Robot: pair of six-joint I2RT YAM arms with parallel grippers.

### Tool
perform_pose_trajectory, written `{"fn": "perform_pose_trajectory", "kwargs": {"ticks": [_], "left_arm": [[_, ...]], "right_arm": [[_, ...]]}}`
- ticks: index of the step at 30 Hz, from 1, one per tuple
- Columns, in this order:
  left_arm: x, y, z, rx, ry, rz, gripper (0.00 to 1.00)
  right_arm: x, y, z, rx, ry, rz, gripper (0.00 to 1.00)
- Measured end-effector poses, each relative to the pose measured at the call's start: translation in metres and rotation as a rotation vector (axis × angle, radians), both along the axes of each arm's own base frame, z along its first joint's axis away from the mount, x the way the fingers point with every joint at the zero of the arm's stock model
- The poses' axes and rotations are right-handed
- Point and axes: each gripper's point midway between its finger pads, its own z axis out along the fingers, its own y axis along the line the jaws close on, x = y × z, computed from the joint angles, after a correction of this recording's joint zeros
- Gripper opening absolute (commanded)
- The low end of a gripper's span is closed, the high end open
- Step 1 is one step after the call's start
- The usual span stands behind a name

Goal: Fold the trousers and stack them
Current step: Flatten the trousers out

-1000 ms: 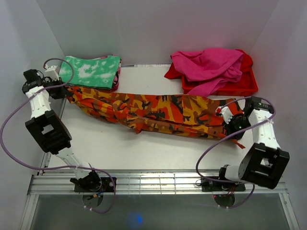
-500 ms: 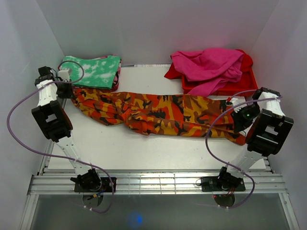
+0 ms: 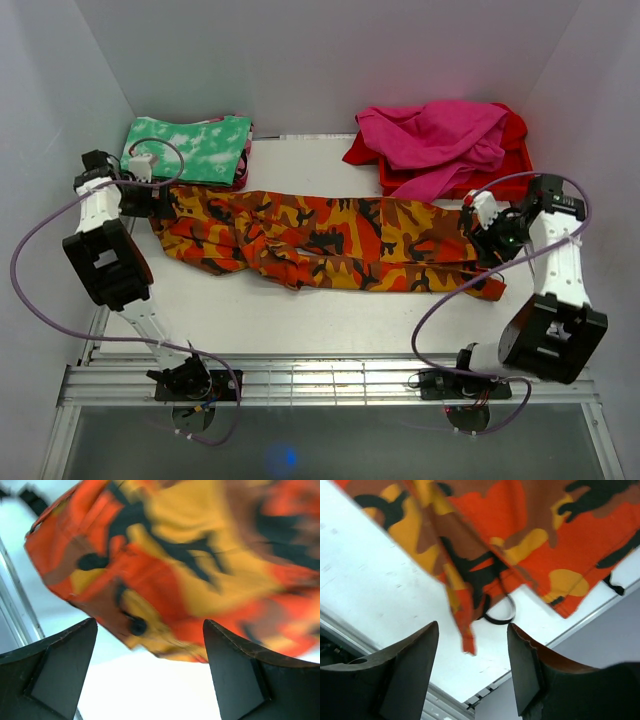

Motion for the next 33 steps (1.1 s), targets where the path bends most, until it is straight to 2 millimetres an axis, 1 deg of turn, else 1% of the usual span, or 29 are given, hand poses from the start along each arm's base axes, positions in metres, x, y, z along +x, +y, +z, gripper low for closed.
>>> {"fn": "perform_pose_trajectory", "kwargs": {"ticks": [2,3,5,6,7,8,9,10,12,13,15,16,17,19,20,21,22,24,25,26,28,32,33], "left_arm": [[-0.004,-0.017,0.028,-0.022,-0.073,-0.061,0.98],[-0.006,-0.027,0.046,-0.023,-0.124,-0.104,0.98],[-0.016,-0.056,0.084,-0.013,-0.244,-0.225,0.98],[-0.025,-0.076,0.101,-0.001,-0.304,-0.300,0.98],[-0.034,-0.095,0.112,0.006,-0.348,-0.372,0.98],[-0.049,-0.126,0.125,0.024,-0.409,-0.483,0.98],[-0.060,-0.149,0.131,0.035,-0.450,-0.566,0.98],[-0.072,-0.177,0.133,0.054,-0.488,-0.668,0.97],[-0.100,-0.235,0.124,0.067,-0.526,-0.883,0.96],[-0.113,-0.262,0.113,0.070,-0.527,-0.987,0.96],[-0.133,-0.299,0.085,0.095,-0.500,-1.143,0.96],[-0.141,-0.312,0.071,0.111,-0.479,-1.206,0.95],[-0.146,-0.320,0.057,0.139,-0.457,-1.255,0.95],[-0.154,-0.333,0.036,0.191,-0.419,-1.337,0.94],[-0.154,-0.338,0.030,0.223,-0.412,-1.371,0.94],[-0.153,-0.343,0.025,0.252,-0.411,-1.402,0.94],[-0.153,-0.348,0.020,0.281,-0.414,-1.440,0.94],[-0.151,-0.355,0.011,0.341,-0.418,-1.500,0.91],[-0.151,-0.358,0.006,0.369,-0.421,-1.529,0.90],[-0.153,-0.360,0.002,0.397,-0.425,-1.564,0.87],[-0.158,-0.360,-0.010,0.452,-0.429,-1.631,0.84],[-0.176,-0.350,-0.038,0.534,-0.416,-1.786,0.81],[-0.180,-0.347,-0.043,0.548,-0.417,-1.813,0.80]], "right_arm": [[-0.025,0.016,0.002,-0.020,-0.028,0.057,0.61],[-0.038,0.024,-0.001,-0.028,-0.029,0.085,0.61],[-0.059,0.036,-0.017,-0.040,-0.013,0.134,0.62],[-0.070,0.037,-0.028,-0.044,0.016,0.141,0.64],[-0.079,0.038,-0.040,-0.047,0.053,0.146,0.69],[-0.086,0.037,-0.052,-0.052,0.084,0.145,0.72],[-0.091,0.035,-0.063,-0.058,0.116,0.143,0.75],[-0.093,0.034,-0.071,-0.063,0.140,0.138,0.77],[-0.090,0.029,-0.084,-0.078,0.162,0.130,0.77],[-0.085,0.026,-0.089,-0.086,0.167,0.126,0.76],[-0.075,0.022,-0.099,-0.090,0.174,0.109,0.72],[-0.070,0.021,-0.104,-0.090,0.180,0.098,0.70],[-0.068,0.021,-0.107,-0.086,0.188,0.089,0.68],[-0.059,0.018,-0.116,-0.083,0.204,0.065,0.62],[-0.056,0.018,-0.120,-0.080,0.209,0.056,0.60],[-0.052,0.017,-0.124,-0.079,0.215,0.046,0.54],[-0.050,0.016,-0.127,-0.077,0.223,0.037,0.50],[-0.043,0.014,-0.129,-0.080,0.225,0.018,0.46],[-0.039,0.013,-0.129,-0.078,0.225,0.007,0.41],[-0.036,0.013,-0.129,-0.076,0.226,0.002,0.39],[-0.031,0.012,-0.129,-0.072,0.230,-0.014,0.34],[-0.021,0.013,-0.128,-0.054,0.229,-0.030,0.33],[-0.019,0.013,-0.128,-0.049,0.227,-0.033,0.33]]}}
